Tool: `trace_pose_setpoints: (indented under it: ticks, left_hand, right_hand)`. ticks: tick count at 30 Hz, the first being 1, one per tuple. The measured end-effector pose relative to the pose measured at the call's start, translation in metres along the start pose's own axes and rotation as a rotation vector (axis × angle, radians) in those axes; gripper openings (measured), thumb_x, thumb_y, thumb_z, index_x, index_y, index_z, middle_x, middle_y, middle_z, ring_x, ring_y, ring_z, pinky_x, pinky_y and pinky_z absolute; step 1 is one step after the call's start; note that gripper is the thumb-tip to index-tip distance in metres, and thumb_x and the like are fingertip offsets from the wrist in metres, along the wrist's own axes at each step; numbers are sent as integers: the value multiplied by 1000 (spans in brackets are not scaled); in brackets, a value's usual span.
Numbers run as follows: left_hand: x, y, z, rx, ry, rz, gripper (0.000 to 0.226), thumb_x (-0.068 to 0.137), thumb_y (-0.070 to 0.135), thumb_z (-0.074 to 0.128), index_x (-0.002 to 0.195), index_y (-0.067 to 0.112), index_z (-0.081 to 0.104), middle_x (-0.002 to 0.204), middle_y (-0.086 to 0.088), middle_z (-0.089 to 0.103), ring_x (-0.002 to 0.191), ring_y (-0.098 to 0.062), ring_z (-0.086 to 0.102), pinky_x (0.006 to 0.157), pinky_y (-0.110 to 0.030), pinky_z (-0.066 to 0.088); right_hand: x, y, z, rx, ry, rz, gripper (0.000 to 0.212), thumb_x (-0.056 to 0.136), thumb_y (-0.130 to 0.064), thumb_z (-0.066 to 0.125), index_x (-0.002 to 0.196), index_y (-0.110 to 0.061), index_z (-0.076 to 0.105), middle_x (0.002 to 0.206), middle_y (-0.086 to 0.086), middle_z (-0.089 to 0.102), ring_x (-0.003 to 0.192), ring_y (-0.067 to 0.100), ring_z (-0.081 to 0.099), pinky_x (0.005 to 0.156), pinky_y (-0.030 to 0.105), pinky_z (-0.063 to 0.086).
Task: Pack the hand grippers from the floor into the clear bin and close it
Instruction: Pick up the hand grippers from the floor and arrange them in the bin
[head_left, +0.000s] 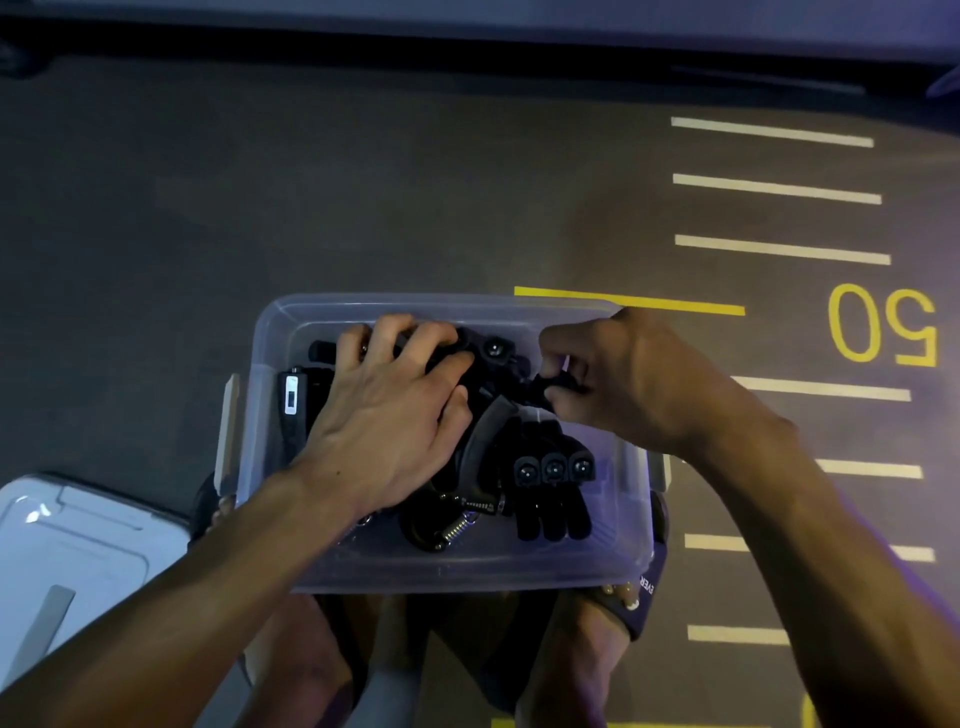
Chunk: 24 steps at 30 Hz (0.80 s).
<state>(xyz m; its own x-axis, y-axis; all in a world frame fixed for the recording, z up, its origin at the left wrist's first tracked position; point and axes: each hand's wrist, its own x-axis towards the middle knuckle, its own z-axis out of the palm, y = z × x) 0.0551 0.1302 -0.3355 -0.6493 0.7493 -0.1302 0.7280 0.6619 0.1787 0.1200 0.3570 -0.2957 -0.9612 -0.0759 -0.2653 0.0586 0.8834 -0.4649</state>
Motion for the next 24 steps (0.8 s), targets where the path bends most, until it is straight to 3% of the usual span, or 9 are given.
trace_pose_setpoints:
  ticks: [4,8,12,17,20,24]
  left_hand:
    - [-1,-1,0,-1,-6,0,52,97,41,34,131,20,66,139,2,55,123,-29,40,97,-50,33]
    - [-3,-2,-1,-15,-8,-4,54,97,42,34,134,19,66,139,1,55,123,-29,41,97,-51,36]
    - [-6,-2,-2,-35,-10,4,53,97,42,35,134,19,66,139,1,55,124,-29,39,99,-52,34]
    - [-12,-6,-3,-73,19,40,52,97,42,39,135,19,64,141,0,55,128,-28,39,103,-52,32]
    - [-16,-9,-2,-96,41,65,50,97,42,41,136,19,63,140,0,55,130,-29,42,106,-50,28]
    - [-22,-13,-1,-128,86,76,52,96,47,46,138,21,62,140,3,55,132,-27,41,107,-51,30]
  right_hand:
    - [3,-1,9,0,-64,5,17,80,-25,70,80,-29,54,58,-10,45,62,20,41,63,26,34]
    - [3,-3,11,-18,-122,59,24,81,-20,72,73,-26,51,56,-13,41,65,18,42,64,26,32]
    - [7,-3,10,-23,-163,126,35,78,-21,75,63,-29,45,64,-13,48,72,16,48,67,24,33]
    - [13,-18,0,-185,-246,141,3,88,-25,66,86,-26,67,104,-4,65,103,21,60,88,28,40]
    - [16,-20,1,-200,-267,192,5,89,-25,63,87,-24,68,96,-1,66,97,25,65,86,34,50]
    - [9,-16,-5,-152,-229,187,10,87,-24,68,96,-25,71,100,-8,67,98,18,62,86,23,41]
